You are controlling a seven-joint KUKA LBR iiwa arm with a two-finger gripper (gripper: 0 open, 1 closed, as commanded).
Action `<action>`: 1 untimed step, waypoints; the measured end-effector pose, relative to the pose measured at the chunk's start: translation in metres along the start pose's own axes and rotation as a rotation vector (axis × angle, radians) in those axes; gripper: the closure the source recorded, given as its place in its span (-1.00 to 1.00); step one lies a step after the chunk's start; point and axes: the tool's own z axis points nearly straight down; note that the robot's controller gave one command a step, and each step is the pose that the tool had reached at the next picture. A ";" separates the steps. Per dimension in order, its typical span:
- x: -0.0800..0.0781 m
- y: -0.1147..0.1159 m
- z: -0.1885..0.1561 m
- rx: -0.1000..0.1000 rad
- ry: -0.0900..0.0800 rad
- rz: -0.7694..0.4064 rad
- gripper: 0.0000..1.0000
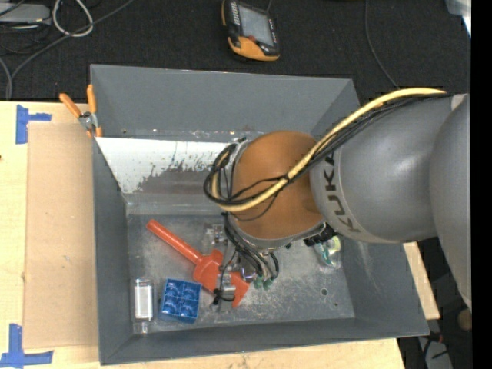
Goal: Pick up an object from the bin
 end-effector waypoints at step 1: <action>-0.002 -0.001 -0.004 -0.001 -0.007 0.006 -1.00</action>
Offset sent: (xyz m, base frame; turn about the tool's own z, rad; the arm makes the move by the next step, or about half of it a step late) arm -0.0120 -0.0499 -0.0971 0.2628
